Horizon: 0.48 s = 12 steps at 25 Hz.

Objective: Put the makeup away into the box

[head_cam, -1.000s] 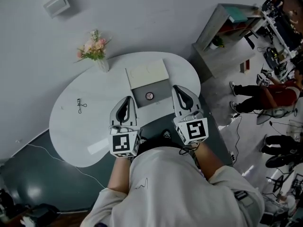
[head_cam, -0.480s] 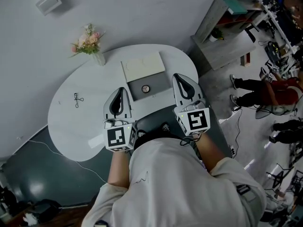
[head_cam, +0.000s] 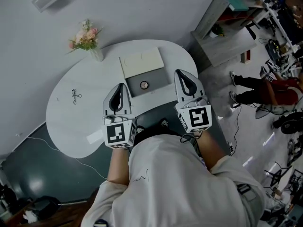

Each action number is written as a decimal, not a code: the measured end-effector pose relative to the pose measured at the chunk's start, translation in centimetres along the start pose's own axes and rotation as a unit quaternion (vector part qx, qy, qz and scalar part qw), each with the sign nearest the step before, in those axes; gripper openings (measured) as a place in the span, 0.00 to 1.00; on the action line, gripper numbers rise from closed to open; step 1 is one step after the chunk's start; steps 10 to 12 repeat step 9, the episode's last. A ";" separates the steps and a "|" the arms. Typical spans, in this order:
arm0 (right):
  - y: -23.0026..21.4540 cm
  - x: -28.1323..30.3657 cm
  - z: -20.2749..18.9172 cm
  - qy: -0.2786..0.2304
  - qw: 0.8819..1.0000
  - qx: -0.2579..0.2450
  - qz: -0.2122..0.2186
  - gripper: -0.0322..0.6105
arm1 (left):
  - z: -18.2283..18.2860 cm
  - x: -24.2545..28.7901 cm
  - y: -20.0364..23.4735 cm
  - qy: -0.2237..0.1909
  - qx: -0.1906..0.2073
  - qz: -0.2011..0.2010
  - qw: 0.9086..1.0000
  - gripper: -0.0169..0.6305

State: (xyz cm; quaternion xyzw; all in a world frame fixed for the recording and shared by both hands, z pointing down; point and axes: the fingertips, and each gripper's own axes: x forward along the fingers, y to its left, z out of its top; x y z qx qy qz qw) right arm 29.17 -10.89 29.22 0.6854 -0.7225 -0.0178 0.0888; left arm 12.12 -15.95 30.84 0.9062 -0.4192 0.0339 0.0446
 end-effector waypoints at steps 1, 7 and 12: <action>-0.1 0.1 -0.1 0.001 1.000 0.000 -0.001 0.05 | -0.1 0.1 0.0 0.001 0.000 -0.001 1.000 0.05; -0.5 0.1 -0.2 0.003 1.000 -0.002 -0.006 0.05 | -0.4 0.3 -0.4 0.004 -0.005 -0.007 1.000 0.05; -0.6 0.2 -0.3 0.004 1.000 -0.004 -0.004 0.05 | -0.5 0.5 -0.5 0.005 -0.011 -0.009 1.000 0.05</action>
